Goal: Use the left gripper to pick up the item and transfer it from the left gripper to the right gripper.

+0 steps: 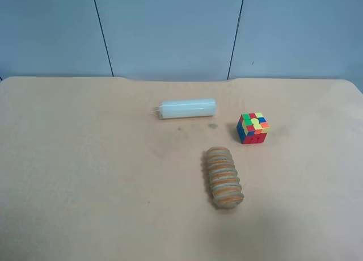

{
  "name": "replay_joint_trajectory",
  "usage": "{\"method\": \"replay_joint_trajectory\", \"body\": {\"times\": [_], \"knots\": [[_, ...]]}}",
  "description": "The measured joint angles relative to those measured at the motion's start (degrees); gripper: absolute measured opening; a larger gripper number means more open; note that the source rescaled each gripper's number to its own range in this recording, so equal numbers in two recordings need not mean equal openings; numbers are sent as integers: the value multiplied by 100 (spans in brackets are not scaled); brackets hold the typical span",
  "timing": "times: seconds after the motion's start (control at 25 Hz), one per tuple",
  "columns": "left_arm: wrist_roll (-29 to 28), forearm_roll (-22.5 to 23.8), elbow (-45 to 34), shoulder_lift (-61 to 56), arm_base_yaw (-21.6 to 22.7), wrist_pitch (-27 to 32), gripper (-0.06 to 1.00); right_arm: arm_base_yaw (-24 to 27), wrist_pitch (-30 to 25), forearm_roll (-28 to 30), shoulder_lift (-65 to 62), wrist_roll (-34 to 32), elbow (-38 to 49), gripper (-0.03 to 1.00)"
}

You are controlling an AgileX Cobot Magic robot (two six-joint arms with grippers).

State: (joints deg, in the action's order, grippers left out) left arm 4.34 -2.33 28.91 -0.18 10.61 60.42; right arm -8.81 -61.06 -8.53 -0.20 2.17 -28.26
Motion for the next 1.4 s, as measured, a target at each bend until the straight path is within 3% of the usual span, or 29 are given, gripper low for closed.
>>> {"method": "replay_joint_trajectory", "body": {"times": [0.64, 0.92, 1.4], "knots": [[0, 0, 0, 0, 0, 0, 100, -1, 0, 4, 0, -44, 0, 99], [0, 0, 0, 0, 0, 0, 100, 337, 0, 4, 0, -50, 0, 99], [0, 0, 0, 0, 0, 0, 100, 344, 0, 4, 0, -50, 0, 99]]}}
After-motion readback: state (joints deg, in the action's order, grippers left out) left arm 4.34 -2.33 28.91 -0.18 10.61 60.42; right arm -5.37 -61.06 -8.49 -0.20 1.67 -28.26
